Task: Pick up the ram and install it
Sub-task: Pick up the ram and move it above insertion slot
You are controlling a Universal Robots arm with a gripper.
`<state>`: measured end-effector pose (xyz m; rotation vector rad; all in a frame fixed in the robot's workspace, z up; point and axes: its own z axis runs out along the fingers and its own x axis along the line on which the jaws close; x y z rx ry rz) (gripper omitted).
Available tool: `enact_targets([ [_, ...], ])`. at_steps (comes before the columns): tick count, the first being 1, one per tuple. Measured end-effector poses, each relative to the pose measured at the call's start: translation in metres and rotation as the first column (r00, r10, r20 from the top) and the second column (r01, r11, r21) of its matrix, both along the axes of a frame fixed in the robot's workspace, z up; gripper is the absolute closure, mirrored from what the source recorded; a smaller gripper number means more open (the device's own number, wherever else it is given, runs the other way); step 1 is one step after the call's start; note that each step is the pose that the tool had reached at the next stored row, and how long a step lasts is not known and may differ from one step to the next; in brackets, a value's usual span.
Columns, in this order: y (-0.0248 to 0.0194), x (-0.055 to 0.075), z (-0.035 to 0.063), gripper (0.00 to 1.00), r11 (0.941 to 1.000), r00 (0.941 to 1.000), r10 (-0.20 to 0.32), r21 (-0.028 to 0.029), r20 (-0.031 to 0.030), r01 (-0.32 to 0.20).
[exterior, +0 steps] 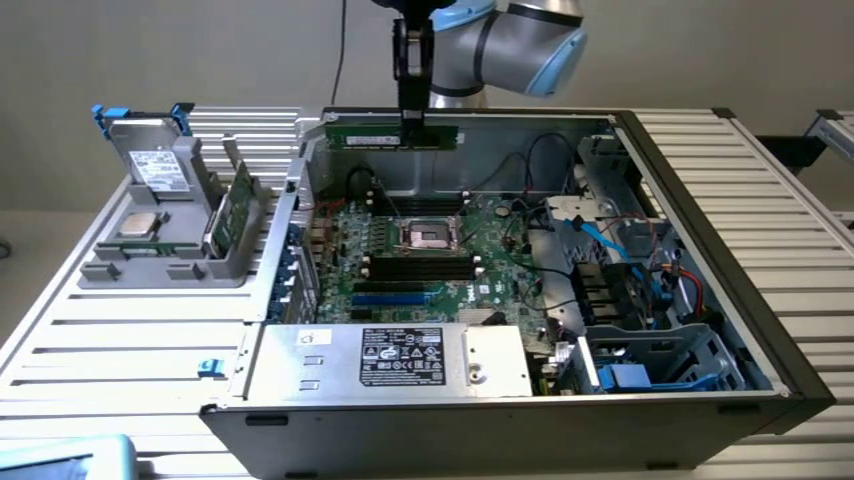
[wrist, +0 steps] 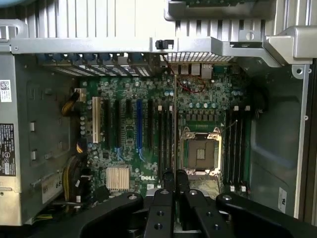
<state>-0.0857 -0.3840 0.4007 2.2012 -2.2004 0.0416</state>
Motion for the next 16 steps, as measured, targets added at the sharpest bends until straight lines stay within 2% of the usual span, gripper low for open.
enact_targets([
  [7, 0.0029, 0.009, -0.0018, 0.87, 1.0, 1.0, -0.002, 0.0089, 0.0001, 0.002],
  [11, 0.0058, 0.014, -0.0018, 0.87, 1.0, 1.0, -0.003, 0.0092, 0.0001, 0.003],
  [14, 0.011, 0.015, -0.0019, 0.87, 1.0, 1.0, -0.003, 0.0092, 0.0001, 0.003],
  [16, 0.0119, 0.015, -0.0019, 0.87, 1.0, 1.0, -0.003, 0.0092, 0.0005, 0.003],
])
